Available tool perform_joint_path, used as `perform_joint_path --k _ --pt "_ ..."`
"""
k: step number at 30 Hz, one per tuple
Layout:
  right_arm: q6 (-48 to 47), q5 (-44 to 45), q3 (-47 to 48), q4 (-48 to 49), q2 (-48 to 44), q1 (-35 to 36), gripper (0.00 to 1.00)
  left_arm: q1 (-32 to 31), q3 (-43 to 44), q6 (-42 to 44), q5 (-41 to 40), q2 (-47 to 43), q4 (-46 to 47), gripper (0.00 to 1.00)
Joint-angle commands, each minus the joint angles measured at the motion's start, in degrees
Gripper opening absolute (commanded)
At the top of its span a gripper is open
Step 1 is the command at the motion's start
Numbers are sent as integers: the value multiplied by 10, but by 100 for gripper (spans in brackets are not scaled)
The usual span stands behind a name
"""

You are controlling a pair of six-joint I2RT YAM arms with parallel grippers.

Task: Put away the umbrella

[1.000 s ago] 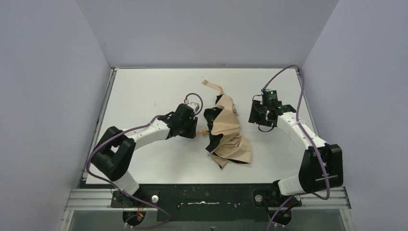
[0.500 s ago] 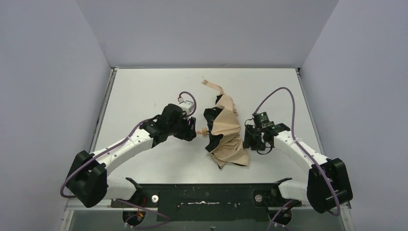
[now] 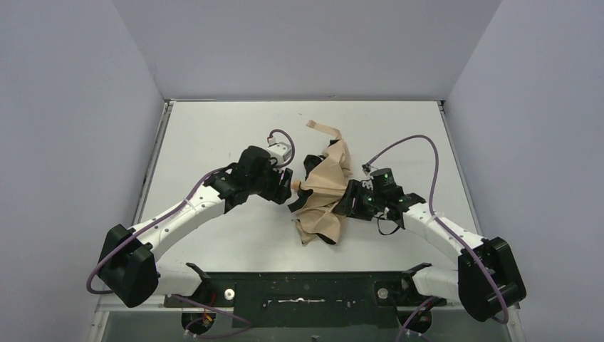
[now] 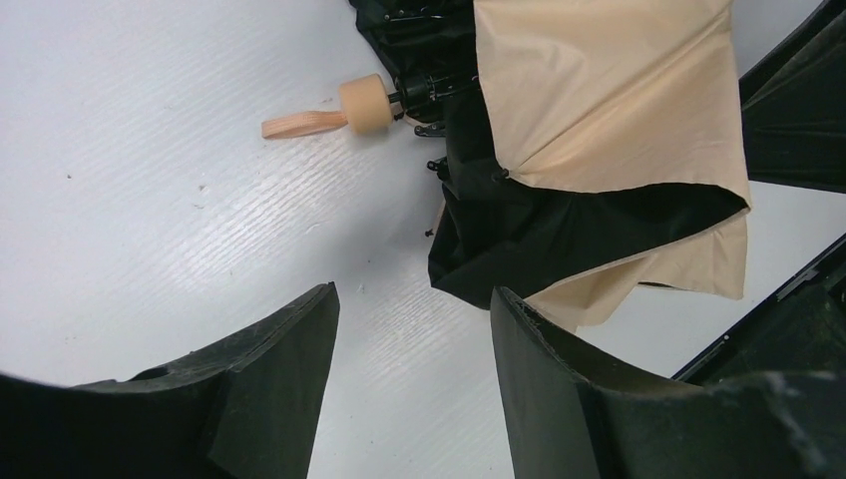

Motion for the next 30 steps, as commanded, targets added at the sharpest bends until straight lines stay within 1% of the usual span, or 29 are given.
perform_joint_path --k 1,4,7,8,9,11,13,14,18,21,23,25,27,29,30 --pt "-14 27 29 -29 -33 3 54 2 19 9 19 -11 -1 56" --pt "-46 99 47 -128 -64 3 57 1 8 -3 32 -18 9 58" --pt "-79 146 61 -173 -107 1 62 1 2 -8 36 -29 20 59" --pt "-94 153 64 -179 -122 2 67 1 5 -8 36 -32 24 60" --pt "-110 159 66 -180 -138 2 75 1 9 -6 36 -32 25 60" --pt "-146 154 65 -161 -167 1 87 3 21 1 35 -31 22 61" --pt "-187 141 69 -130 -185 0 96 4 28 4 37 -30 23 61" --pt "-203 135 76 -116 -183 0 98 5 28 3 39 -29 24 61" --pt "-257 120 127 -83 -142 -1 100 6 18 -11 51 -29 36 61" --pt "-274 150 168 -70 -101 -1 97 7 9 -20 53 -39 33 61" --pt "-317 139 180 -51 -81 -1 97 8 3 -27 51 -51 25 61" --pt "-349 121 212 -54 -57 -9 100 10 -4 -28 57 -62 16 61" --pt "-385 55 269 -116 -9 -41 100 11 -7 -27 64 -72 0 61" --pt "-414 -43 299 -138 38 -78 100 11 -10 -27 65 -84 -17 61" --pt "-427 -78 311 -146 59 -90 100 11 -12 -26 67 -90 -23 61"
